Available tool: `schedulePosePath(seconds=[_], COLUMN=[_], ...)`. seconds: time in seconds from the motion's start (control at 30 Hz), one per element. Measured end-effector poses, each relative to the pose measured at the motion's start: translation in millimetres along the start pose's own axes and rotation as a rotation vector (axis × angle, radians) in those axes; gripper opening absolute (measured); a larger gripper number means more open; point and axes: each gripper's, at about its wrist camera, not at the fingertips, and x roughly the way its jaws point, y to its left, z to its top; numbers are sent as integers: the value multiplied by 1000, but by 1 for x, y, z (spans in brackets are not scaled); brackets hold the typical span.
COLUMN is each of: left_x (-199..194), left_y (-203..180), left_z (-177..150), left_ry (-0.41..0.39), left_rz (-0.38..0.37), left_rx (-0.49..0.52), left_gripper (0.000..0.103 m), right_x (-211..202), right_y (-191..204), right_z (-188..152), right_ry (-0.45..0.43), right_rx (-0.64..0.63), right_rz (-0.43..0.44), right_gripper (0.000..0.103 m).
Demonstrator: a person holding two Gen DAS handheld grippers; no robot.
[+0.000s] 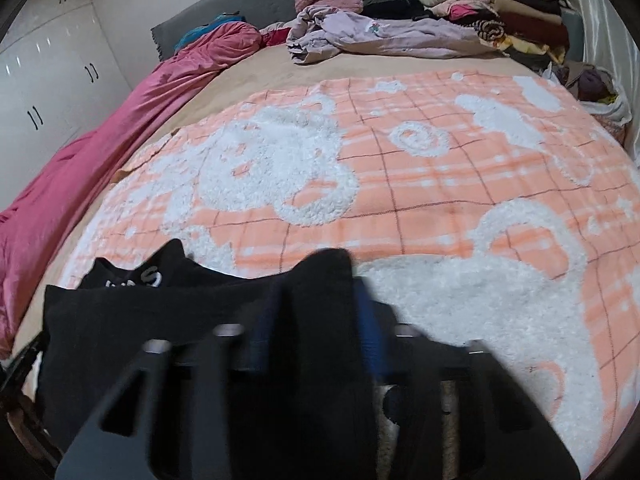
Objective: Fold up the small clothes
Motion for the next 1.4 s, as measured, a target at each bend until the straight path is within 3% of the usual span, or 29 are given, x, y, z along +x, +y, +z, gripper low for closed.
schedulePosePath(seconds=[0.2,0.4,0.7,0.93,1.4], left_x=[-22,8,-4,-20,-41], left_y=[3,5,6,18,11], left_z=[10,4,-2,-5,-11], left_ry=[-114,-5,-41,-54,-73], left_rz=[-49,-5,20,0,4], left_rx=[-6,5,-6,-83,-83], left_gripper=[4,4,7,34,56], right_x=[-20,11,-11,-39,-89], right_y=[6,-6,-8,8,37], right_z=[8,2,-3,-18,-70], right_ry=[-101,7,-51,-100,-149], right_rx=[-37,3,29,-42,-111], right_rz=[-14,-85,-125,-140,-94], right_gripper=[14,16,36,55,67])
